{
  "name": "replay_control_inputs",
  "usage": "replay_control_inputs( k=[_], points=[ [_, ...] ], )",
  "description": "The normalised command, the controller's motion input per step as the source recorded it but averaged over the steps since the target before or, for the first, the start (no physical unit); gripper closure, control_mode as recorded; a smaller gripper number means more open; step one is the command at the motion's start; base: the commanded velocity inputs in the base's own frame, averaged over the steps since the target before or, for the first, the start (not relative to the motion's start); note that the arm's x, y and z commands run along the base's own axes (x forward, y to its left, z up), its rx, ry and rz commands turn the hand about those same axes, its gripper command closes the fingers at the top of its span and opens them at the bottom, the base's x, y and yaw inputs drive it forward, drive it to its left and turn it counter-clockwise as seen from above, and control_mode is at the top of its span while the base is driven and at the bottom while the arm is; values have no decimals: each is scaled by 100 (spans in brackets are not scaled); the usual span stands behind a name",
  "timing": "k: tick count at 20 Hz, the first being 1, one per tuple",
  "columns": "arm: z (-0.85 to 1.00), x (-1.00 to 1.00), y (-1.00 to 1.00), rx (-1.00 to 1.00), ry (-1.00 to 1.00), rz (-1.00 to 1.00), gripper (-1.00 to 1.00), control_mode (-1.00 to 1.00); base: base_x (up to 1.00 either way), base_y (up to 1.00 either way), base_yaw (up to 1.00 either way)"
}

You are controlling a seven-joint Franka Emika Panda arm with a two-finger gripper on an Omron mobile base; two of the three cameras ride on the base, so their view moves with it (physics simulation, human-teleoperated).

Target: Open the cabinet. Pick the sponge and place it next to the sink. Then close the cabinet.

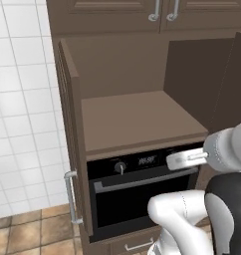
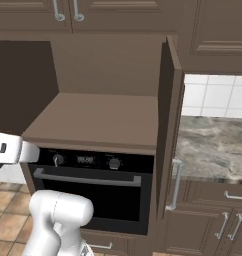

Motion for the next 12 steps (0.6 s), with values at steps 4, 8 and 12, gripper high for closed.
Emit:
replay_control_inputs(
  k=[4,8,12],
  points=[
    [0,-45,11,-6,0,0,-100,-100,0,0,0],
    [10,-87,-14,0,0,0,-100,-100,0,0,0],
    [33,-74,-6,0,-2,0,-100,-100,0,0,0]
  ],
)
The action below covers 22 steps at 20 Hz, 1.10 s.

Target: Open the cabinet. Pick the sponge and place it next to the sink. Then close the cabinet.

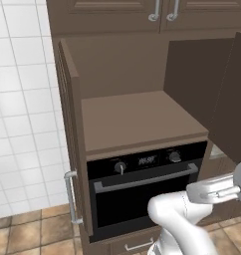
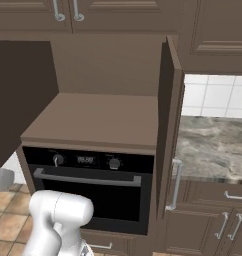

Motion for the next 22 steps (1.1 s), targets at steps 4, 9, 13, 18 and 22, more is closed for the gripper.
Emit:
replay_control_inputs(
  k=[4,9,13,18,22],
  points=[
    [49,-50,0,0,-7,0,-100,-100,0,0,0],
    [35,-5,25,-2,-10,0,-100,-100,0,0,0],
    [6,-2,54,-6,-10,-1,-100,-100,0,0,0],
    [1,-18,45,-6,-10,-4,-100,-100,0,0,0],
    [14,-23,8,-3,-21,-8,-100,-100,0,0,0]
  ],
)
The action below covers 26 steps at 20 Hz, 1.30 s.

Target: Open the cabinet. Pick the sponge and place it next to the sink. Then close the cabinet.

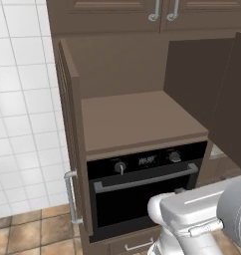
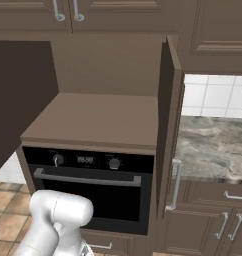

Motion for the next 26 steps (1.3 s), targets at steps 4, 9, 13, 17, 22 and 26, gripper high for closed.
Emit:
replay_control_inputs(
  k=[4,9,13,17,22,26],
  points=[
    [26,-16,5,-1,-19,-8,-100,-100,0,0,0],
    [24,0,27,-3,-11,-8,-100,-100,0,0,0],
    [16,14,46,-8,0,-7,-100,-100,0,0,0],
    [3,10,35,-6,0,-5,-100,-100,0,0,0],
    [1,2,30,-4,0,-6,-100,-100,0,0,0],
    [0,8,19,-4,0,-13,-100,-100,0,0,0]
  ],
)
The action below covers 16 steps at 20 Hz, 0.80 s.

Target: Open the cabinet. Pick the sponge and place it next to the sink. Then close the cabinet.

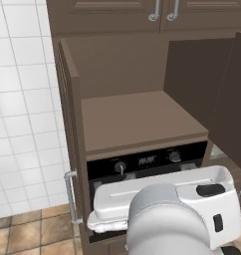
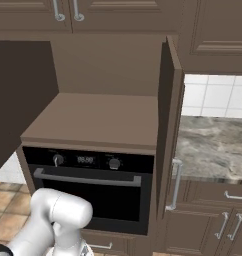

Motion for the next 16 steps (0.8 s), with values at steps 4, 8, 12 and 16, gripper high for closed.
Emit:
replay_control_inputs(
  k=[4,8,12,16],
  points=[
    [0,19,15,-1,0,-15,-100,-100,0,0,0],
    [0,44,18,-1,0,-13,-100,-100,0,0,0],
    [-4,57,32,-1,-3,-9,-100,-100,0,0,0],
    [-18,51,41,0,-6,-7,-100,-100,0,0,0]
  ],
)
